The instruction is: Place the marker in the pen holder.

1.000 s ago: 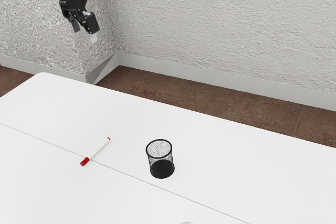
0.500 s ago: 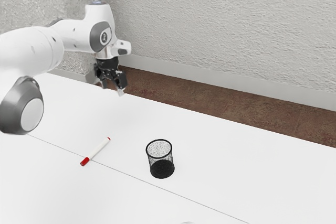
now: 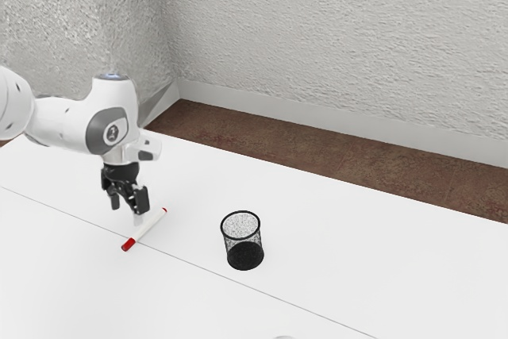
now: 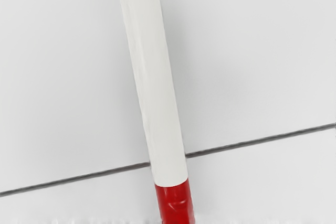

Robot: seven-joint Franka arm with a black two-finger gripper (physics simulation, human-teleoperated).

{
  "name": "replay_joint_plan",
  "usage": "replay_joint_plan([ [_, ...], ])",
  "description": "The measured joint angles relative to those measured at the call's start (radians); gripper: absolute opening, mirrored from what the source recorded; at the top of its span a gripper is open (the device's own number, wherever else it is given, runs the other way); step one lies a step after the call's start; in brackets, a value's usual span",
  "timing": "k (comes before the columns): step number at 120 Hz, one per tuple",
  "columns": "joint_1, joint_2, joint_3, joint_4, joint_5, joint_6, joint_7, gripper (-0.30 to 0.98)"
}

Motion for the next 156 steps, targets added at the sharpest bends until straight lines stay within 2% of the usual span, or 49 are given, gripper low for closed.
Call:
replay_joint_plan([
  [24,-0.026,-0.013,0.005,-0.125,-0.001,0.143,-0.019,0.67],
  [50,-0.021,0.032,0.007,-0.145,-0.016,0.248,-0.037,0.67],
  [84,-0.016,0.053,0.012,-0.148,-0.021,0.296,-0.052,0.65],
  [132,-0.016,0.034,0.025,-0.174,-0.026,0.308,-0.063,0.28],
  [156,-0.015,0.034,0.026,-0.179,-0.040,0.307,-0.067,0.15],
])
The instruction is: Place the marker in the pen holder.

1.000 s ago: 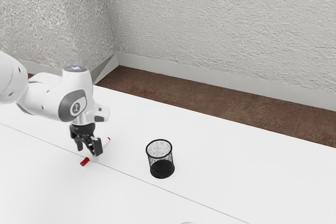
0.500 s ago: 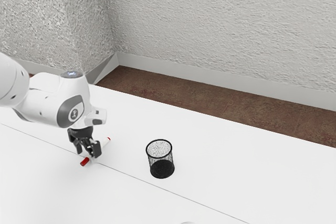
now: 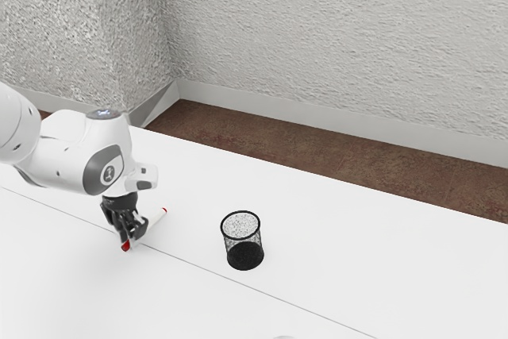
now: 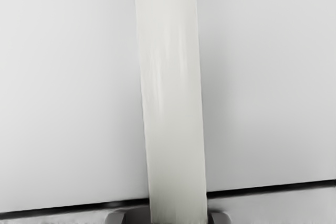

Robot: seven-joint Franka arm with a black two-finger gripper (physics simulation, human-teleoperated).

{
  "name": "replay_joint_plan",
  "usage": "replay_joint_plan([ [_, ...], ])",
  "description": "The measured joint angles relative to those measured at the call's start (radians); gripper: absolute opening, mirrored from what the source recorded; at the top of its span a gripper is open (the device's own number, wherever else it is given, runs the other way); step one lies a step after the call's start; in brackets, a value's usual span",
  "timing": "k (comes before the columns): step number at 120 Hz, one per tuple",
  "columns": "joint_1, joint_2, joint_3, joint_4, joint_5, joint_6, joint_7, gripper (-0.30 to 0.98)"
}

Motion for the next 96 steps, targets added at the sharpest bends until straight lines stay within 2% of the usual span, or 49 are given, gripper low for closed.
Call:
replay_joint_plan([
  [12,-0.001,0.000,0.000,-0.001,-0.004,-0.001,-0.002,0.05],
  [62,-0.013,-0.067,-0.001,0.038,0.014,-0.015,-0.035,-0.09],
  [80,-0.035,-0.081,-0.030,0.184,0.031,-0.099,-0.050,-0.10],
  [96,-0.063,-0.065,-0.065,0.357,0.035,-0.260,-0.061,-0.10],
])
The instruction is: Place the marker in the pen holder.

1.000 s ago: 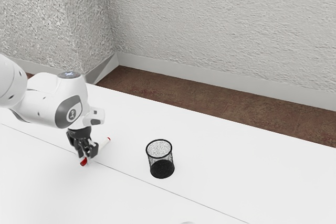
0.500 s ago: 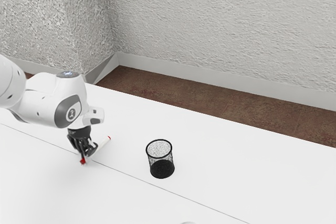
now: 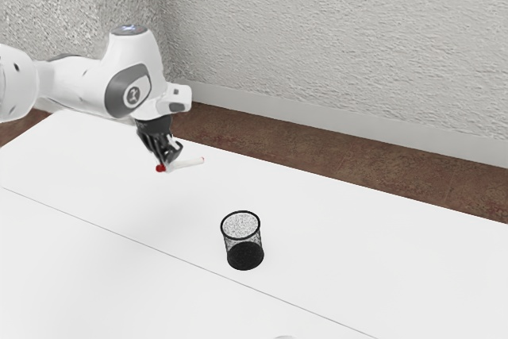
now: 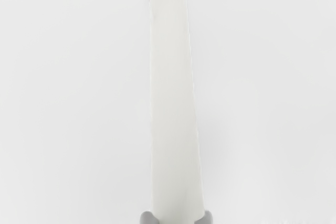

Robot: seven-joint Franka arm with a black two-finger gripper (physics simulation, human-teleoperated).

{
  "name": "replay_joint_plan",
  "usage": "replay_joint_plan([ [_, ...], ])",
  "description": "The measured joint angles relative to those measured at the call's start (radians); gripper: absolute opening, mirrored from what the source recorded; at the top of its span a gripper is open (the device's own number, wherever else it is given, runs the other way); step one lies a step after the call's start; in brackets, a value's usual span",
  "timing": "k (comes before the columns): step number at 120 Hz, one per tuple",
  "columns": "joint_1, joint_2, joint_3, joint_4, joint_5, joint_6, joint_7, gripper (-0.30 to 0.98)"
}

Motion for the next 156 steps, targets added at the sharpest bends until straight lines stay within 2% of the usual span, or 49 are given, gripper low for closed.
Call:
replay_joint_plan([
  [17,-0.029,0.054,-0.043,0.184,-0.009,-0.255,-0.025,-0.10],
  [38,-0.067,0.108,-0.081,0.297,-0.049,-0.543,-0.077,-0.10],
  [68,-0.110,0.138,-0.112,0.411,-0.096,-0.811,-0.162,-0.10],
  [89,-0.141,0.244,-0.135,0.547,-0.104,-0.905,-0.205,-0.10],
  [117,-0.145,0.349,-0.147,0.671,-0.105,-0.954,-0.243,-0.10],
  [156,-0.141,0.438,-0.148,0.719,-0.104,-0.933,-0.273,-0.10],
])
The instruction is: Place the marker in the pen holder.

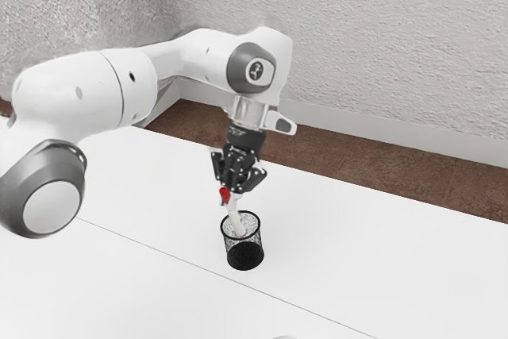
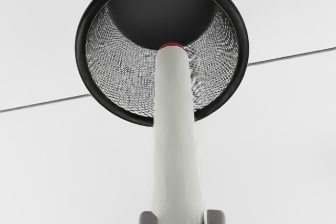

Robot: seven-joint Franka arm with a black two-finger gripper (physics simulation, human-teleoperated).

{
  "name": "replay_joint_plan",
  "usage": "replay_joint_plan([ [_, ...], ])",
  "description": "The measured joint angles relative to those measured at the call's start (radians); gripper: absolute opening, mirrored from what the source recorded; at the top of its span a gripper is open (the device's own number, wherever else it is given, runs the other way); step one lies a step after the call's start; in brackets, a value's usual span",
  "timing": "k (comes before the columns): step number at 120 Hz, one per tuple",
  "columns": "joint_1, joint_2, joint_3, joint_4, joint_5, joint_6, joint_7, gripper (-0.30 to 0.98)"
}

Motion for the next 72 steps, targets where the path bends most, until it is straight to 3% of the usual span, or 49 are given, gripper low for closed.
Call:
replay_joint_plan([
  [18,0.002,0.024,0.000,-0.001,-0.001,0.026,-0.008,-0.10],
  [48,0.003,0.002,0.005,-0.008,-0.013,0.041,-0.021,0.39],
  [72,0.158,-0.380,0.035,-0.260,0.055,0.215,0.044,0.56],
])
